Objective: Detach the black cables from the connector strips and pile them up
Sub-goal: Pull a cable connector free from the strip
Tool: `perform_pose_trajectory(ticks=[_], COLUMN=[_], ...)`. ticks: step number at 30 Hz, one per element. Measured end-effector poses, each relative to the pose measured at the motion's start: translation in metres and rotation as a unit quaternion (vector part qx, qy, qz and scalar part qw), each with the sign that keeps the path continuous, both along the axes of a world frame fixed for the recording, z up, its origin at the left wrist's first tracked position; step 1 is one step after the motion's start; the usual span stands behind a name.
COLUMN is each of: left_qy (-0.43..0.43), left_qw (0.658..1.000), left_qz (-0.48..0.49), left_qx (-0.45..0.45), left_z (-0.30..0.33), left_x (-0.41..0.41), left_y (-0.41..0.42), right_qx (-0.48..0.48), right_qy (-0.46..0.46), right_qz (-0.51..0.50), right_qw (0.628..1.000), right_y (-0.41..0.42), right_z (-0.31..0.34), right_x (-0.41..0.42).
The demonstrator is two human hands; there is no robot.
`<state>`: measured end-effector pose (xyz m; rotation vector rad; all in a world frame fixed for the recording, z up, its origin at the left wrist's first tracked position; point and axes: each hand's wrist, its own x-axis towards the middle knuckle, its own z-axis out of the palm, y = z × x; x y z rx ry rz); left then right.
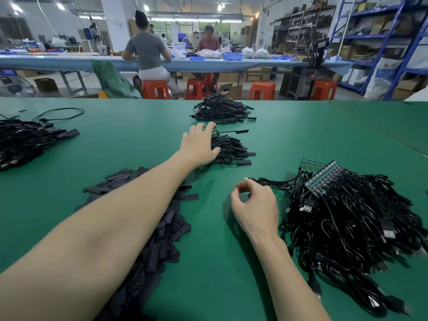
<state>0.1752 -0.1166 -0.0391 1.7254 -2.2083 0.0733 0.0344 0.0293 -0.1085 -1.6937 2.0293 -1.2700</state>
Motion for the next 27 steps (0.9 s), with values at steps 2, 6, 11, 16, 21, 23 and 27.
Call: perform_pose_trajectory(ticks=[2, 6, 11, 16, 21, 23, 27], left_qy=[0.037, 0.139, 0.275, 0.187, 0.147, 0.138, 0.161], left_qw=[0.999, 0.988, 0.960, 0.977, 0.983, 0.984, 0.980], left_qz=[-0.012, -0.072, -0.056, -0.070, -0.084, -0.081, -0.065], left_qx=[-0.020, -0.018, 0.026, 0.072, 0.072, 0.078, 0.099], left_z=[0.000, -0.016, -0.048, -0.060, -0.061, -0.058, -0.044], left_x=[-0.007, -0.020, -0.017, -0.008, -0.009, -0.009, -0.014], left_y=[0.026, 0.087, 0.140, 0.152, 0.153, 0.151, 0.148], right_qx=[0.004, 0.003, -0.012, 0.040, 0.075, 0.081, 0.072], right_qy=[-0.006, -0.024, -0.070, -0.063, -0.021, -0.011, -0.026], right_qz=[0.004, 0.000, -0.010, 0.016, 0.069, 0.080, 0.085], right_qw=[1.000, 1.000, 0.997, 0.997, 0.995, 0.993, 0.993], right_y=[0.000, -0.001, -0.001, 0.000, 0.005, 0.007, 0.012], right_z=[0.000, 0.001, 0.005, 0.012, 0.014, 0.014, 0.017], right_x=[0.000, -0.003, -0.009, -0.026, -0.029, -0.029, -0.029])
